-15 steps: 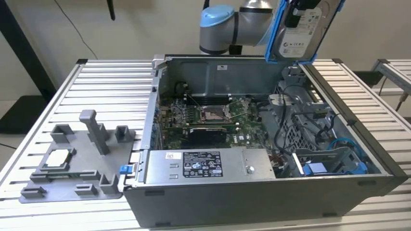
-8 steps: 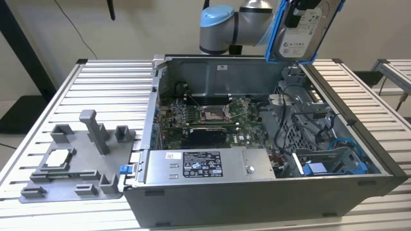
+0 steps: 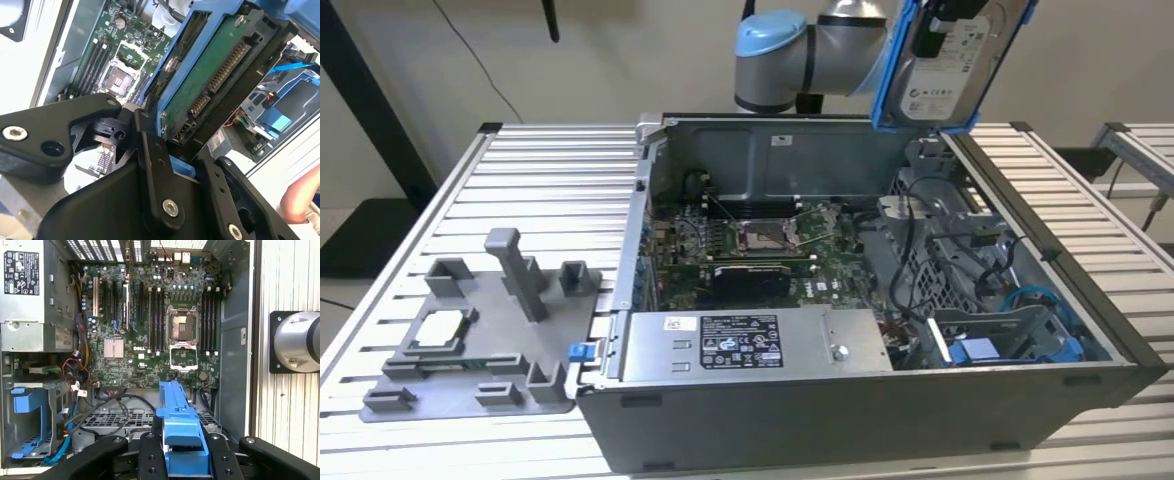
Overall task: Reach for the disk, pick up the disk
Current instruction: 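Pick up the disk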
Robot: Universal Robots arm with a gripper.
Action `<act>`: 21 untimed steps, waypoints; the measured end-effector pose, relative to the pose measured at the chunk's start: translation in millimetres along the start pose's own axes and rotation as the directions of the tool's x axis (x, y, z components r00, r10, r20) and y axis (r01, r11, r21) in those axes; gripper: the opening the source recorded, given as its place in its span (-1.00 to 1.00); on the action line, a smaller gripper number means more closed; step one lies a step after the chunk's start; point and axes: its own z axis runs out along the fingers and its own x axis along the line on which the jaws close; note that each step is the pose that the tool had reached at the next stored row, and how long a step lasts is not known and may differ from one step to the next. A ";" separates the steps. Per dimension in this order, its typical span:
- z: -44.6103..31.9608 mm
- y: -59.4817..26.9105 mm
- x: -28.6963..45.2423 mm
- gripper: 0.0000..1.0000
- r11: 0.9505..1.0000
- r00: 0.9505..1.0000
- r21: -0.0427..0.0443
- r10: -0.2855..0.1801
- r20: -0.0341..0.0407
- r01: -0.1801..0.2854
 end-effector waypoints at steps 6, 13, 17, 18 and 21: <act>-0.3 -0.2 2.9 -1.00 1.000 1.000 0.000 0.000 -0.011 0.000; -1.3 -0.5 16.2 -1.00 1.000 1.000 0.000 0.000 -0.010 0.000; -1.8 -0.7 23.6 -1.00 1.000 1.000 0.000 0.000 -0.010 0.000; -2.0 -0.8 25.2 -1.00 1.000 1.000 0.000 0.000 -0.010 0.000; -2.4 -0.9 30.4 -1.00 1.000 1.000 0.000 0.000 -0.010 0.000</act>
